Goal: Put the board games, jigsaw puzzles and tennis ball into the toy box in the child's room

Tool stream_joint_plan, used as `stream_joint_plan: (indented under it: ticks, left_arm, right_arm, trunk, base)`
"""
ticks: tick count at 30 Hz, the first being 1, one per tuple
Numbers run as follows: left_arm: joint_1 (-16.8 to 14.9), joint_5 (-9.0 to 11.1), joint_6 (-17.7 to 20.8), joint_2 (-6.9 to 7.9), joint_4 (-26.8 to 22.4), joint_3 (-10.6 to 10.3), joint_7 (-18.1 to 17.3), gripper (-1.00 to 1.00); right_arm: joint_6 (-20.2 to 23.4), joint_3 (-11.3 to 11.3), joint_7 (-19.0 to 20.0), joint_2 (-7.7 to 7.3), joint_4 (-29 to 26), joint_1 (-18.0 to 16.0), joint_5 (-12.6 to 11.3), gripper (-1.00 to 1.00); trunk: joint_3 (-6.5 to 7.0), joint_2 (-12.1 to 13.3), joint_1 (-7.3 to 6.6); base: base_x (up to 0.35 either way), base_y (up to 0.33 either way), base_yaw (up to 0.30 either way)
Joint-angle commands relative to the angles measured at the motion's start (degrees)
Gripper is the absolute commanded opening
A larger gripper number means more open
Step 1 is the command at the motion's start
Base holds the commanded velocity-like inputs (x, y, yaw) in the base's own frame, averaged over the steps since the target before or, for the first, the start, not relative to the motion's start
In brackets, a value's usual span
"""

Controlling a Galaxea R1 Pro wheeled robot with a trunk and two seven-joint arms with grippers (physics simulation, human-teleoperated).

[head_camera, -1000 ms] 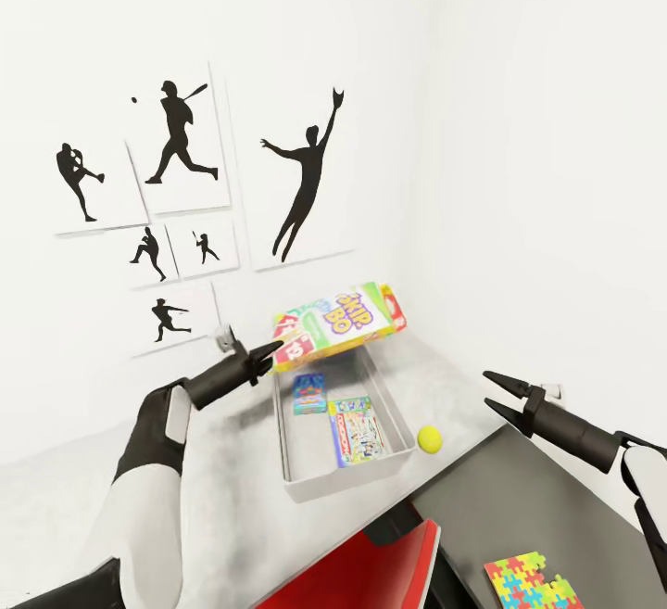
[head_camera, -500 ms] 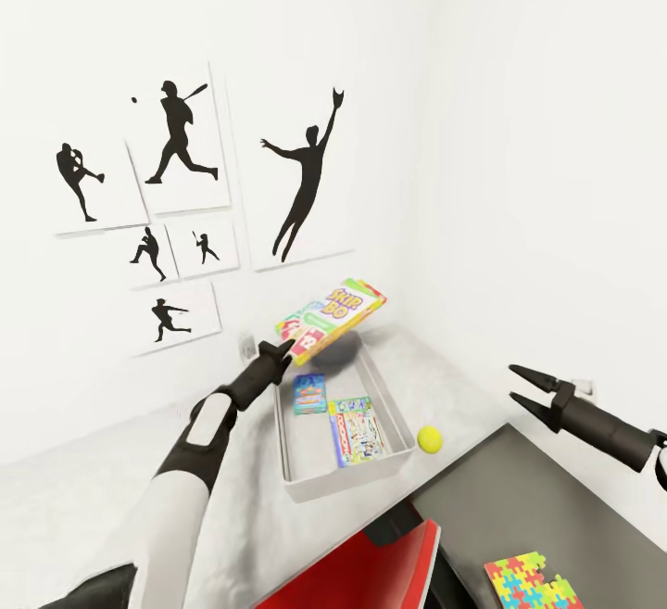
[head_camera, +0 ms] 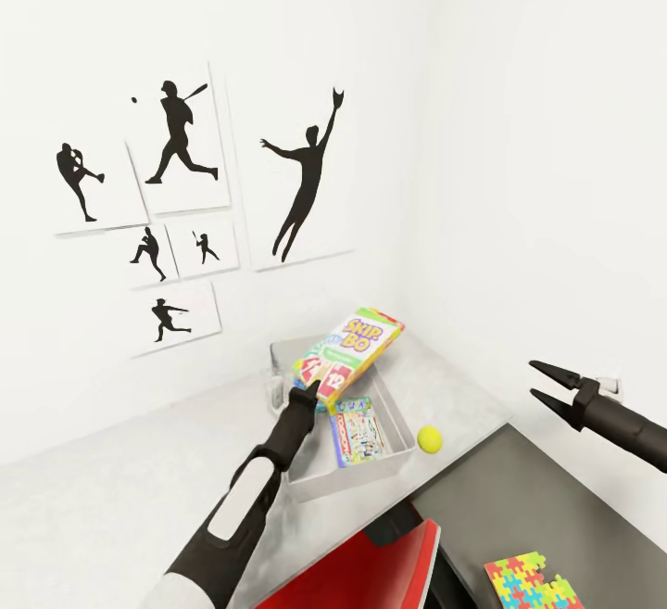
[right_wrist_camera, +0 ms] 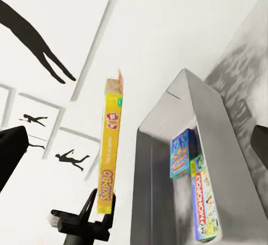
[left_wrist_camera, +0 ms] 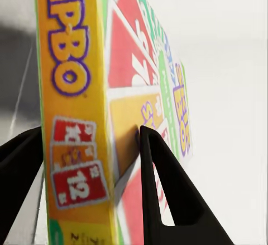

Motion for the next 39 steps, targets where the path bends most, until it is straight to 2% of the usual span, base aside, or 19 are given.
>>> stream_joint_plan:
  ticks: [1,3,5,9,11,15,18,20,24,26,34,39]
  left_arm:
    - [1.6,1.1,0.0,0.0,-2.8,-0.9,2.0,-1.0]
    - [3.7,1.4,-0.5,0.0,-6.7,-1.9,5.3,-1.0]
    - [5.3,1.6,-1.7,0.0,-8.9,-2.4,7.0,-1.0]
    - [7.2,2.1,-7.8,0.0,-10.1,-3.1,8.0,-1.0]
    - [7.6,3.7,-11.4,0.0,-10.2,-3.8,8.2,-1.0]
    - [7.9,9.0,-16.4,0.0,-9.7,-6.6,8.4,-1.0]
    - [7.8,10.5,-18.9,0.0,-8.5,-8.2,8.7,-1.0]
    - [7.6,10.8,-21.3,0.0,-7.7,-8.9,10.2,-1.0]
    - [6.8,11.0,-25.5,0.0,-6.9,-12.4,15.0,-1.0]
    - [6.0,11.0,-26.5,0.0,-6.8,-13.3,16.1,-1.0]
    - [1.0,11.0,-27.3,0.0,-5.9,-14.1,19.9,-1.0]
    - [-0.8,11.1,-27.3,0.0,-4.3,-14.1,20.6,-1.0]
  right_arm:
    - [0.3,-0.1,0.5,-0.01,0.0,-0.1,0.4,1.0]
    - [0.3,-0.1,0.5,-0.02,0.0,-0.1,0.4,1.0]
    - [0.3,0.0,0.5,-0.03,0.0,-0.1,0.4,1.0]
    - [0.3,0.0,0.5,-0.03,-0.3,0.0,0.4,1.0]
    - [0.3,0.0,0.5,-0.03,-0.3,0.0,0.4,1.0]
    - [0.3,0.0,0.5,-0.03,-0.4,0.0,0.4,1.0]
    - [0.3,0.0,0.5,0.03,-0.4,0.0,0.2,1.0]
    - [0.3,0.0,0.5,0.09,-0.4,0.0,0.1,1.0]
    - [0.3,0.0,0.5,0.24,-0.4,0.0,0.1,1.0]
    - [0.3,0.0,0.5,0.34,-0.4,0.0,0.1,1.0]
    - [0.3,-0.1,0.5,0.67,-0.4,0.0,0.1,1.0]
    - [0.3,-0.1,0.5,0.75,-0.4,0.0,0.1,1.0]
  trunk:
    - [-0.12,-0.1,0.04]
    - [-0.12,-0.1,0.04]
    - [-0.12,-0.1,0.04]
    - [-0.12,-0.1,0.04]
    - [-0.12,-0.1,0.04]
    - [-0.12,-0.1,0.04]
    - [-0.12,-0.1,0.04]
    - [-0.12,-0.1,0.04]
    - [-0.12,-0.1,0.04]
    - [-0.12,-0.1,0.04]
    - [-0.12,-0.1,0.04]
    - [-0.12,-0.1,0.04]
  base:
    - [0.0,0.0,0.0]
    - [0.0,0.0,0.0]
    - [0.0,0.0,0.0]
    - [0.0,0.0,0.0]
    - [0.0,0.0,0.0]
    - [0.0,0.0,0.0]
    - [0.0,0.0,0.0]
    - [0.0,0.0,0.0]
    - [0.0,0.0,0.0]
    - [0.0,0.0,0.0]
    - [0.0,0.0,0.0]
    - [0.0,0.0,0.0]
